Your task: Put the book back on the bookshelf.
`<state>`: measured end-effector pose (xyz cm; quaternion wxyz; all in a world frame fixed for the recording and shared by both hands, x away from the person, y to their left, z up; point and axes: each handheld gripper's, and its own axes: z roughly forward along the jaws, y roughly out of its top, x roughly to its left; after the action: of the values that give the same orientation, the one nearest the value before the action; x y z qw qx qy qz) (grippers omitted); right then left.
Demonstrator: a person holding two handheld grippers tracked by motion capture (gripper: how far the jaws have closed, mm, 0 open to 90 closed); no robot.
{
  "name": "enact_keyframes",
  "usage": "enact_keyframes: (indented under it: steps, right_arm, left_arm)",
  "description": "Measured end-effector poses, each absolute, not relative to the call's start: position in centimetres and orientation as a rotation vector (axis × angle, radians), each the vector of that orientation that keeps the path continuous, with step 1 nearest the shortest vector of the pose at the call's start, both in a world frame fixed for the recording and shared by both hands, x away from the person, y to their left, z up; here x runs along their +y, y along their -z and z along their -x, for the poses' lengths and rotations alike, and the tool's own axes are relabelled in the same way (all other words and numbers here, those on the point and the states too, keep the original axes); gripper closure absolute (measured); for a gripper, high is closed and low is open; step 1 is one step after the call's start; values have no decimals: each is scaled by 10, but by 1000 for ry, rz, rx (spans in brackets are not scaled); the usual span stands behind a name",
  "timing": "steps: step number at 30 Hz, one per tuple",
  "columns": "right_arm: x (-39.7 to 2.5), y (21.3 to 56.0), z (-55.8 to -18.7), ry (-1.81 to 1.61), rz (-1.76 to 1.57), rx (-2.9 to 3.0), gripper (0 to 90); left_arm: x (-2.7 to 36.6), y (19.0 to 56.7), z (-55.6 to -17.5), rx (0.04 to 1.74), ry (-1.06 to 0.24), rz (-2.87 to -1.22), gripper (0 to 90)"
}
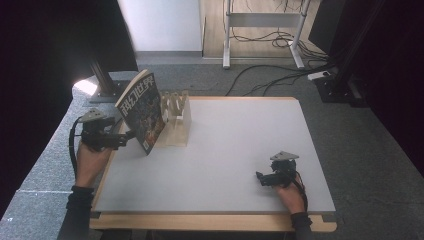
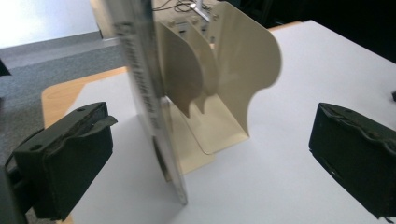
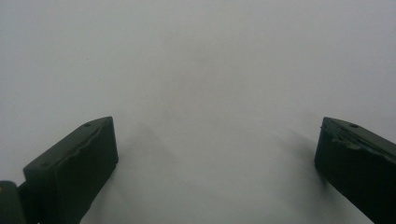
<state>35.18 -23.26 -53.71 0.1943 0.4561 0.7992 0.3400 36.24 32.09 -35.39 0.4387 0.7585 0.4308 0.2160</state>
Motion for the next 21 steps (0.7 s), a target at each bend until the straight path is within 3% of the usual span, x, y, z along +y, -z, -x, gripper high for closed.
enact_keyframes:
  steps: [21]
  right_arm:
    - [-232, 537, -352, -955, -1283, 2240, 0]
  left_arm:
    - [267, 379, -340, 933, -477, -1992, 0]
